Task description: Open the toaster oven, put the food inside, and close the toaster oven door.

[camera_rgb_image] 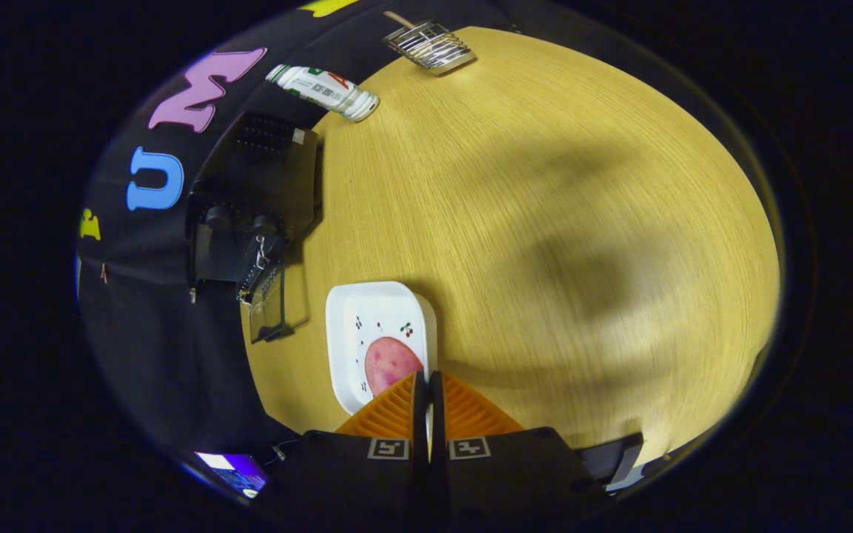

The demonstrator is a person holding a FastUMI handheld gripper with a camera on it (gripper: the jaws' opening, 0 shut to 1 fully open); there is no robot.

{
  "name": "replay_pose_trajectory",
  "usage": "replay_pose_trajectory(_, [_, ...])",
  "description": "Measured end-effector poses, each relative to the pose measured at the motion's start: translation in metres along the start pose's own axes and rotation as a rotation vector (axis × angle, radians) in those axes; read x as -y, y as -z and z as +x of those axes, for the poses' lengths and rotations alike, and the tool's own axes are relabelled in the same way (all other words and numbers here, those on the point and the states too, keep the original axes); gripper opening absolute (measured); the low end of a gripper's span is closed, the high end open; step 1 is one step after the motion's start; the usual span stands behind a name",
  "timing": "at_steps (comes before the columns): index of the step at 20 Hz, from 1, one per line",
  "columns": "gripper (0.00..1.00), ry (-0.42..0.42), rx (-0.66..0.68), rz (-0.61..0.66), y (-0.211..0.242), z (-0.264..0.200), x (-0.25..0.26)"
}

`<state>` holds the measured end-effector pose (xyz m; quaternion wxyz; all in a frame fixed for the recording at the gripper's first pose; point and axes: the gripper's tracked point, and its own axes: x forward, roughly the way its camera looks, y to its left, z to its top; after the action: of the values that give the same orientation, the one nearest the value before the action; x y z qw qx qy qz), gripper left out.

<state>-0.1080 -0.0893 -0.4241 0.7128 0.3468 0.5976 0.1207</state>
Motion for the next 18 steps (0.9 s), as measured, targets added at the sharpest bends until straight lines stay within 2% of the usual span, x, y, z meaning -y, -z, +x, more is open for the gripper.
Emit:
replay_pose_trajectory(6, [0.05,-0.086,0.085,0.14,0.014,-0.016,-0.049])
replay_pose_trajectory(11, [0.05,-0.118,0.155,0.236,0.039,-0.021,-0.103])
replay_pose_trajectory(18, [0.05,-0.138,0.234,0.351,0.066,0.005,-0.173])
